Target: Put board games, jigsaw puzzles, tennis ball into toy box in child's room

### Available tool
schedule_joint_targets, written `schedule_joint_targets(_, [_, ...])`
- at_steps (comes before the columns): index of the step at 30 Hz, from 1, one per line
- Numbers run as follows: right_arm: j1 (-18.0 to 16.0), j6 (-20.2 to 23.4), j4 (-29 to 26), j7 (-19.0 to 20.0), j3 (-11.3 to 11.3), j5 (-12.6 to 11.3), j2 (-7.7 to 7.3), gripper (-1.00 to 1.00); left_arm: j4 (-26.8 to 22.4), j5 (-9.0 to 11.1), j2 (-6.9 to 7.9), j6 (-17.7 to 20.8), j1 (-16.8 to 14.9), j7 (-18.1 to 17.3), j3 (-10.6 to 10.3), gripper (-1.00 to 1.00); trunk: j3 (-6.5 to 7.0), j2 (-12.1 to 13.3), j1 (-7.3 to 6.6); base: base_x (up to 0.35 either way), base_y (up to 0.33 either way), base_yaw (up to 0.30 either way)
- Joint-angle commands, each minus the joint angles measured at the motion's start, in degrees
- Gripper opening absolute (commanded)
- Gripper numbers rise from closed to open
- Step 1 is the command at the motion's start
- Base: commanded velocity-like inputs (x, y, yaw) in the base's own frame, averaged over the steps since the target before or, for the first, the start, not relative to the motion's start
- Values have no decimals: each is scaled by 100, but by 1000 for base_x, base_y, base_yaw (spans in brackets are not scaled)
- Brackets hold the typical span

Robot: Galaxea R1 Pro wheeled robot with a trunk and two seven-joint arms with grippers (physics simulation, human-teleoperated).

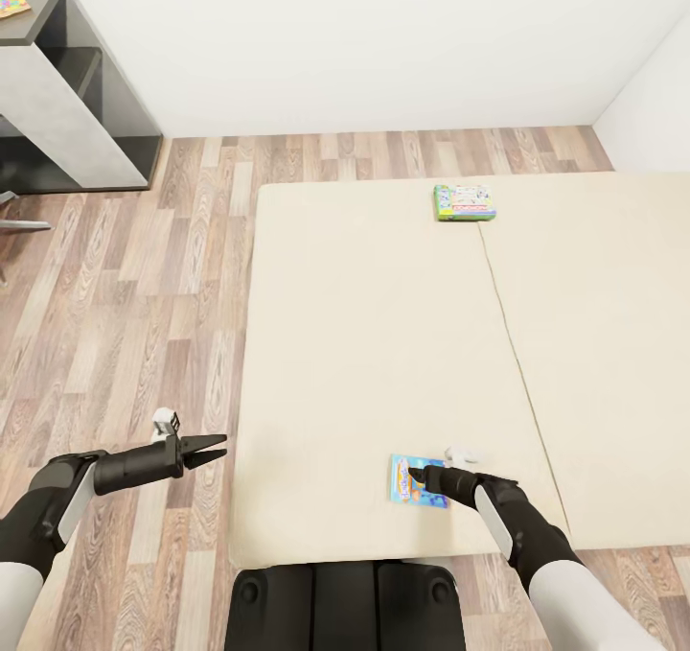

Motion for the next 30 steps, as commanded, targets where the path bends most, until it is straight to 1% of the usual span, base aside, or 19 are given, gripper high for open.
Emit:
schedule_joint_targets(1, [-1, 38, -7, 12, -12, -32, 3, 100, -2, 8, 1, 60, -1, -13, -1, 100, -6, -9, 3, 0, 0, 0])
schedule_joint_targets(30, [-1, 61, -7, 12, -9, -39, 37, 100, 0, 1, 1, 60, 2, -10, -1, 100, -6, -9, 3, 0, 45, 0])
